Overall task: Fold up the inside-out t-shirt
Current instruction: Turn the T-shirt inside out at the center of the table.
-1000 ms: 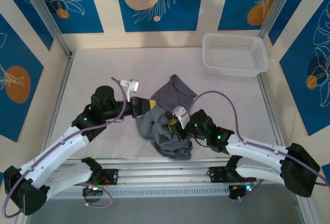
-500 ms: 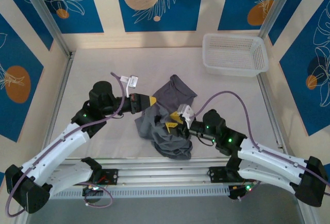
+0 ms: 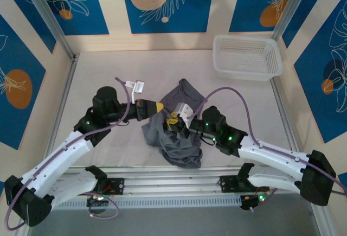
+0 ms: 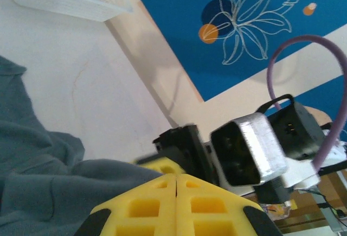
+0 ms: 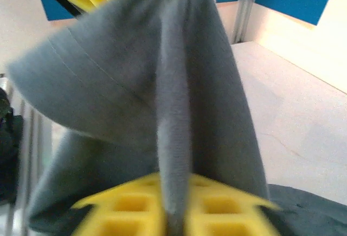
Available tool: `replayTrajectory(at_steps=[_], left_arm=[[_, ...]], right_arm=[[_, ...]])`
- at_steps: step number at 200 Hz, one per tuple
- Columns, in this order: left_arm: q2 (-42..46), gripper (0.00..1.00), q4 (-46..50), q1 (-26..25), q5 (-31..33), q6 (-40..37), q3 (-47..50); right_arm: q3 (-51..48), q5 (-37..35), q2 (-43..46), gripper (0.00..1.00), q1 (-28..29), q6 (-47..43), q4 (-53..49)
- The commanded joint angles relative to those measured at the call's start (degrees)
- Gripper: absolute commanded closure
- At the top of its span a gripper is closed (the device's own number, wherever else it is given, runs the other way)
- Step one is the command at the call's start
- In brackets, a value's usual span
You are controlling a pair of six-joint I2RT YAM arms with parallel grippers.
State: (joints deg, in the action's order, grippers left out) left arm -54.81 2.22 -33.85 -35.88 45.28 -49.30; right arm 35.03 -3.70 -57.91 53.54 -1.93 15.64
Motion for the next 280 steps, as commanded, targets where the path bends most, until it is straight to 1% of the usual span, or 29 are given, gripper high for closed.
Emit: replayTrajectory(at_steps=[1, 8, 15, 26, 33, 44, 52, 58, 62, 87, 95, 102, 114, 122, 132, 148, 162, 181, 188, 198, 214, 231, 248, 256, 264, 272, 276, 280], left_arm=[[0.03, 1.0, 10.78, 1.24, 9.08, -5.46, -3.06], [-1.08, 1.0, 14.43, 1.77, 12.54, -7.16, -3.64], [-2.29, 1.0, 16.04, 2.18, 15.11, -8.35, -3.57], [-3.72, 0.97, 15.72, 2.64, 16.17, -8.79, -2.7], [-4.3, 0.92, 14.53, 2.73, 15.53, -8.93, -2.11], [-4.24, 0.82, 13.06, 2.73, 14.3, -9.19, -1.47], [-3.51, 0.73, 13.03, 2.73, 14.03, -10.12, -1.41], [-2.53, 0.69, 13.56, 2.73, 14.03, -11.27, -1.57], [-2.05, 0.66, 14.26, 2.73, 14.14, -12.36, -1.78], [3.52, 0.52, 21.29, 2.61, 16.62, -21.22, -2.73], [5.33, 0.48, 22.79, 2.65, 16.18, -23.75, -2.48], [6.52, 0.44, 23.49, 2.48, 14.51, -25.5, -2.11], [7.68, 0.41, 24.01, 1.32, 10.6, -28.18, -1.45], [7.73, 0.4, 24.83, -0.44, 9.83, -29.81, -1.32], [6.98, 0.4, 26.38, -3.41, 11.55, -32.04, -1.54], [4.78, 0.39, 27.96, -6.76, 17.11, -33.97, -2.28], [2.94, 0.37, 26.48, -7.61, 19.02, -35.08, -2.18], [0.46, 0.33, 20.72, -7.62, 20.37, -36.88, -0.01], [-0.6, 0.32, 18.82, -7.64, 20.1, -37.5, 0.41], [-2.04, 0.31, 16.28, -7.64, 18.14, -38.38, 0.74], [-4.07, 0.3, 13.37, -7.63, 17.46, -38.34, 0.7], [-5.09, 0.3, 11.87, -7.64, 18.74, -37.18, -0.3], [-3.93, 0.3, 10.16, -7.64, 20.03, -35.95, -0.67], [-2.94, 0.32, 9.05, -7.64, 19.69, -35.58, -0.5], [-1.91, 0.38, 7.93, -7.58, 18.88, -35.52, -0.05], [-1.09, 0.49, 7.5, -7.64, 18.62, -35.33, 0.26], [-0.86, 0.58, 7.52, -7.59, 18.61, -35.17, 0.34], [-0.68, 0.73, 7.77, -7.55, 18.59, -35.03, 0.28]], right_arm=[[0.45, 10.42, 2.87, 1.0, -0.22, 9.73, 2.16], [0.42, 13.42, 3.57, 1.0, -0.22, 12.9, 2.86], [0.54, 15.6, 4.13, 1.0, -0.34, 15.96, 3.21], [0.75, 17.58, 4.96, 1.0, -1.0, 19.88, 2.74], [0.82, 18.1, 5.44, 1.0, -1.6, 21.56, 1.97], [0.48, 18.23, 5.96, 1.0, -3.19, 24.06, 1.12], [0.1, 18.37, 6.09, 1.0, -4.72, 25.77, 0.86], [-0.24, 18.95, 6.06, 1.0, -6.0, 27.34, 0.99], [-0.33, 19.41, 5.98, 1.0, -6.94, 28.42, 1.1], [-0.51, 22.99, 5.29, 1.0, -11.72, 33.64, 1.55], [-0.24, 23.6, 5.11, 1.0, -12.71, 34.49, 1.14], [0.09, 24.14, 4.92, 1.0, -13.23, 34.77, 0.65], [0.83, 24.53, 4.61, 1.0, -13.73, 34.73, -0.6], [1.24, 24.77, 4.44, 1.0, -13.81, 34.71, -1.24], [1.8, 25.24, 4.14, 1.0, -13.81, 34.79, -1.73], [2.69, 27.13, 3.4, 1.0, -13.81, 35.22, -1.82], [3.56, 28.86, 2.77, 1.0, -13.62, 35.7, -2.04], [4.17, 29.0, 2.33, 1.0, -13.2, 36.04, -2.61], [4.11, 28.82, 2.28, 1.0, -13.15, 36.13, -2.6], [4.33, 28.76, 2.36, 1.0, -13.02, 36.29, -2.95], [4.75, 28.97, 2.32, 1.0, -12.77, 36.39, -3.88], [5.17, 29.17, 1.72, 1.0, -12.24, 36.17, -5.23], [5.33, 29.45, 0.84, 1.0, -11.8, 36.12, -6.88], [4.99, 29.52, 0.57, 1.0, -11.84, 36.33, -6.69], [4.48, 29.47, 0.45, 1.0, -11.8, 36.62, -6.09], [3.95, 29.59, 0.43, 1.0, -11.81, 36.96, -5.27], [3.79, 29.61, 0.43, 1.0, -11.79, 37.11, -4.87], [3.65, 29.71, 0.43, 0.99, -11.79, 37.3, -4.52]])
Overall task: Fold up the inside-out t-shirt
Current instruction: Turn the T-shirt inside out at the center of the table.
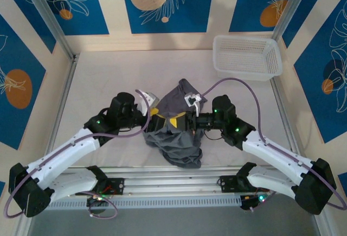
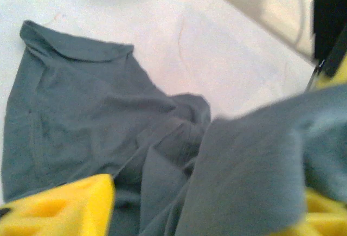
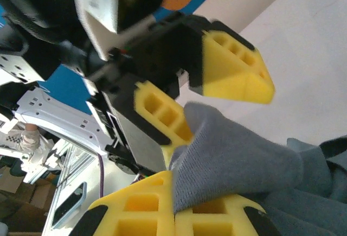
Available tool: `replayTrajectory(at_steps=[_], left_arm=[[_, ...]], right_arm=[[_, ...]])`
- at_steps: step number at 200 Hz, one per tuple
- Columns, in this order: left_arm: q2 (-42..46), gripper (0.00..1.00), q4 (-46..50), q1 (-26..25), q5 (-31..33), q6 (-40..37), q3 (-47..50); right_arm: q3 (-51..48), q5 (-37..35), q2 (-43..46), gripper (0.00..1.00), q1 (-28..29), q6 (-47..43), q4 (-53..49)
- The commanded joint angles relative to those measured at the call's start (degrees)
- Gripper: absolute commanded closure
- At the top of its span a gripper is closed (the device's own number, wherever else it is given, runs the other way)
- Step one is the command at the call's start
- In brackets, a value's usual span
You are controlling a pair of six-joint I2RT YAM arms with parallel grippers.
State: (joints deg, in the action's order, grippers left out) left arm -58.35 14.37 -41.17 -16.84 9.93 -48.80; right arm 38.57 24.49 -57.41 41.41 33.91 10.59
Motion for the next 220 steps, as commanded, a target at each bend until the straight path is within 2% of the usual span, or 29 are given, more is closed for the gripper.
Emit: replayTrajectory(at_steps=[1, 7, 16, 33, 43, 51, 62, 71, 86, 101, 126, 151, 168, 186, 205, 220], left_arm=[[2.88, 0.78, -4.28, -0.19, -0.41, 0.37, -0.28], [2.89, 1.0, -3.74, -0.18, -0.59, 0.8, -0.48], [2.71, 1.0, -2.7, -0.14, -1.76, 1.33, -1.09], [2.71, 1.0, -4.06, -0.05, -6.87, 3.37, -1.48], [2.84, 1.0, -5.34, -0.05, -8.47, 5.23, -1.56], [2.97, 1.0, -6.03, -0.01, -8.96, 6.22, -1.72], [2.91, 1.0, -6.3, -0.04, -8.92, 6.93, -1.66], [2.65, 1.0, -6.09, -0.1, -8.75, 7.13, -1.58], [2.06, 1.0, -5.87, -0.05, -8.63, 7.67, -1.15], [1.34, 1.0, -6.9, -0.05, -9.05, 9.08, -0.54], [-0.2, 1.0, -9.31, -0.14, -10.26, 11.35, 0.08], [-1.21, 1.0, -10.85, -0.14, -10.05, 12.52, 0.46], [-1.59, 1.0, -10.83, -0.14, -9.97, 12.91, 0.2], [-1.6, 1.0, -10.26, -0.14, -9.83, 12.87, -0.03], [-1.08, 1.0, -9.11, -0.14, -9.57, 12.65, -0.2], [-0.14, 1.0, -8.13, -0.14, -9.19, 12.39, -0.09]], right_arm=[[0.06, 1.56, -0.07, 0.99, 0.34, 1.48, 0.55], [0.05, 1.63, -0.2, 0.98, 0.31, 1.65, 0.79], [0.11, 1.75, -0.53, 0.92, 0.34, 1.93, 0.96], [-0.95, 0.48, -0.95, 0.72, 0.19, 1.77, 0.69], [-3.43, -1.41, -0.8, 0.67, -0.42, -0.09, 1.17], [-6.47, -3.76, -0.29, 0.67, -1.36, -1.36, 2.84], [-9.7, -5.45, 1.21, 0.75, -2.49, -0.56, 5.1], [-11.12, -5.95, 3.32, 0.76, -2.76, -0.25, 6.53], [-11.76, -11.68, 7.94, 0.65, -1.19, -2.51, 5.36], [-10.81, -19.82, 12.61, 0.56, 2.59, -10.44, 1.1], [-9.71, -36.76, 16.22, 0.56, 12.64, -23.07, -1.14], [-7.7, -47.19, 13.14, 0.57, 22.06, -31.77, 1.23], [-6.01, -54.93, 8.38, 0.56, 25.79, -35.53, 2.43], [-7.5, -59.02, 3.66, 0.53, 26.88, -43.63, 5.86], [-9.98, -66.36, 0.0, 0.51, 27.17, -52.89, 11.3], [-10.18, -66.0, 0.2, 0.5, 26.36, -55.94, 10.66]])
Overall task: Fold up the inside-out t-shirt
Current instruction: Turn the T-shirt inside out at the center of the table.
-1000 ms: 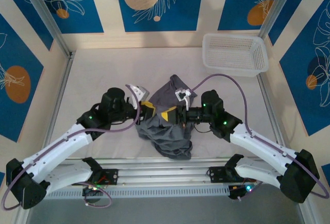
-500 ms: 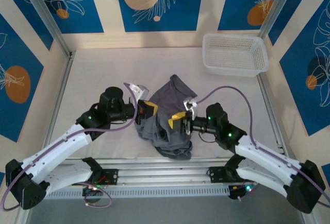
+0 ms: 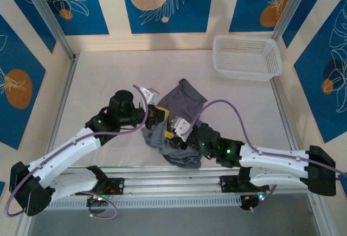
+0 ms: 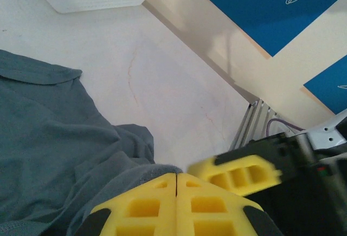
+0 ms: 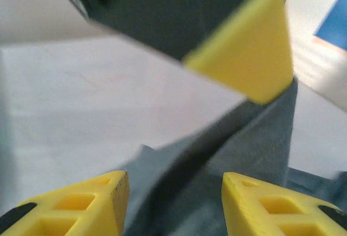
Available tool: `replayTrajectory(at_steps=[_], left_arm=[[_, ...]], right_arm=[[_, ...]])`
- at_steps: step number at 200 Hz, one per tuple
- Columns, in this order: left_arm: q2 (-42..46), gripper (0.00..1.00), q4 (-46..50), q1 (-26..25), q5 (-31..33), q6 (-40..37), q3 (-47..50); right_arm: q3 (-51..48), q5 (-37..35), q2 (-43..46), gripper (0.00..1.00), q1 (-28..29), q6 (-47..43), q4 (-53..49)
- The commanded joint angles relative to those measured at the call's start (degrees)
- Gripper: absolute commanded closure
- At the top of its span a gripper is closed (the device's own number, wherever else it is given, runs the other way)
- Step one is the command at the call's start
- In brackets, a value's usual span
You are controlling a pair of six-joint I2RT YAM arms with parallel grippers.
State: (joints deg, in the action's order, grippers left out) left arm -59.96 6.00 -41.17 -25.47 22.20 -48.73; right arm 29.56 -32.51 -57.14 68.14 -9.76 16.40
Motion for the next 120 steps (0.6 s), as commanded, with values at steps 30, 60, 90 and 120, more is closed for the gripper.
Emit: replayTrajectory(at_steps=[30, 60, 90, 120], left_arm=[[2.23, 1.0, 0.88, -0.14, 0.34, -0.4, 0.4], [1.79, 1.0, 0.14, -0.14, 0.03, -0.05, 0.48], [1.65, 1.0, 1.63, -0.12, 0.06, -0.68, -0.21], [2.86, 1.0, 3.2, -0.04, 1.15, -1.72, 0.29]], right_arm=[[-0.87, -1.45, 0.85, 0.5, -1.78, -11.25, 0.73], [0.08, 2.33, -1.99, 0.48, -1.37, -9.91, -0.63], [-2.56, 4.83, -0.08, 0.44, -1.37, -9.08, 2.32], [-6.65, 10.59, 9.04, 0.44, -3.53, -3.65, 0.85]])
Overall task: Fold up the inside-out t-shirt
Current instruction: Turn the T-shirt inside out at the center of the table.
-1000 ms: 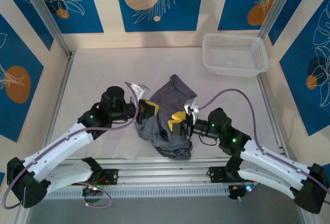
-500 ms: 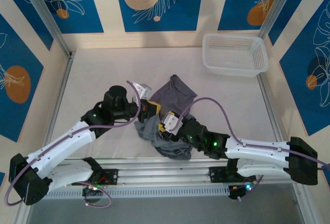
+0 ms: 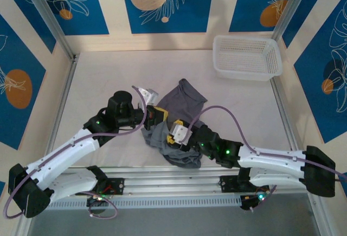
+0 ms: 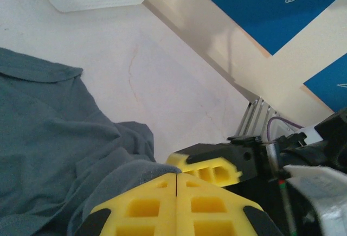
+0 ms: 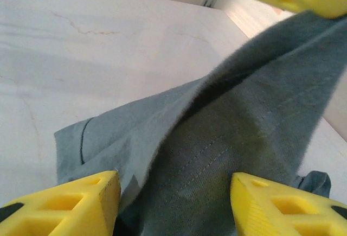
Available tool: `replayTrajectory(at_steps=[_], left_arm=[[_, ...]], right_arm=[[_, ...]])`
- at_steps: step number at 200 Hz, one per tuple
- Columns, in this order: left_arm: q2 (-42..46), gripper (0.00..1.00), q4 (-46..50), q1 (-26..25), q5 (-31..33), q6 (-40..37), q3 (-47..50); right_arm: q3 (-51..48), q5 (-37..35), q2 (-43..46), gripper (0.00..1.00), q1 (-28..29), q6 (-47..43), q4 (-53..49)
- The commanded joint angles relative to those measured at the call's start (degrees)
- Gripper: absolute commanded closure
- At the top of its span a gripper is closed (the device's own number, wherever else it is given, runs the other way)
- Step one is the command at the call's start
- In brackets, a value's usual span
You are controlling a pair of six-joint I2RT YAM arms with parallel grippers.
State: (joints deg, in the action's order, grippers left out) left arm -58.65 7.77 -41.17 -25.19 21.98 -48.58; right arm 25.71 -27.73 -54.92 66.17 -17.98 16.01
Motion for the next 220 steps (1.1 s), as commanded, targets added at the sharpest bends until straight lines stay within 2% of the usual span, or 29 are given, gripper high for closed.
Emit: replayTrajectory(at_steps=[1, 31, 75, 87, 100, 112, 116, 126, 141, 150, 160, 172, 187, 201, 220], left_arm=[[1.58, 1.0, 1.45, -0.05, 0.86, -1.41, 0.14], [2.05, 1.0, 0.85, -0.05, 0.91, -0.76, 0.58], [1.26, 1.0, 0.24, -0.06, 0.94, 0.04, 0.25], [1.17, 1.0, 0.83, -0.05, 2.04, 0.34, 0.15], [0.95, 1.0, 2.31, -0.05, 3.1, -0.18, -0.17], [0.74, 1.0, 5.88, -0.01, 6.64, -1.66, -0.95], [0.61, 1.0, 7.36, 0.12, 8.3, -2.43, -1.22], [0.11, 1.0, 11.48, 0.5, 13.54, -4.96, -1.72], [-1.16, 1.0, 17.02, 2.0, 20.42, -7.66, -1.75], [-1.46, 1.0, 18.21, 3.5, 20.51, -8.32, -1.08], [-0.94, 1.0, 17.77, 4.87, 17.32, -9.04, -0.2], [0.66, 0.91, 15.7, 5.22, 11.16, -10.33, 0.57], [3.37, 0.72, 12.97, 5.22, 4.11, -12.18, 1.27], [5.83, 0.6, 11.87, 5.22, 2.85, -13.94, 1.53], [7.89, 0.51, 11.6, 5.22, 2.61, -16.68, 2.41]], right_arm=[[-2.92, 6.04, 7.09, 0.44, -1.7, 4.73, 1.14], [-4.3, 8.42, 8.84, 0.44, -3.11, 7.29, -0.72], [-0.54, 11.71, 0.46, 0.48, -5.11, 9.71, 0.36], [0.4, 13.9, -1.63, 0.59, -5.64, 11.54, 1.03], [1.57, 15.1, -2.65, 0.8, -5.81, 13.9, 0.75], [2.21, 17.29, -1.54, 0.96, -6.32, 16.29, 0.26], [2.23, 18.67, -0.72, 1.0, -6.62, 17.21, 0.17], [1.97, 23.66, 1.66, 1.0, -7.99, 19.73, 0.16], [1.67, 37.36, 4.91, 1.0, -12.64, 26.63, 0.56], [1.46, 45.1, 5.79, 1.0, -15.77, 31.36, 1.63], [1.17, 51.1, 6.13, 1.0, -18.66, 35.49, 2.64], [1.22, 55.41, 6.06, 1.0, -21.1, 37.34, 2.25], [1.69, 57.18, 5.62, 1.0, -22.84, 37.41, 0.98], [1.87, 57.61, 5.27, 1.0, -24.0, 37.27, 0.62], [2.53, 57.98, 4.84, 1.0, -25.04, 37.23, -0.12]])
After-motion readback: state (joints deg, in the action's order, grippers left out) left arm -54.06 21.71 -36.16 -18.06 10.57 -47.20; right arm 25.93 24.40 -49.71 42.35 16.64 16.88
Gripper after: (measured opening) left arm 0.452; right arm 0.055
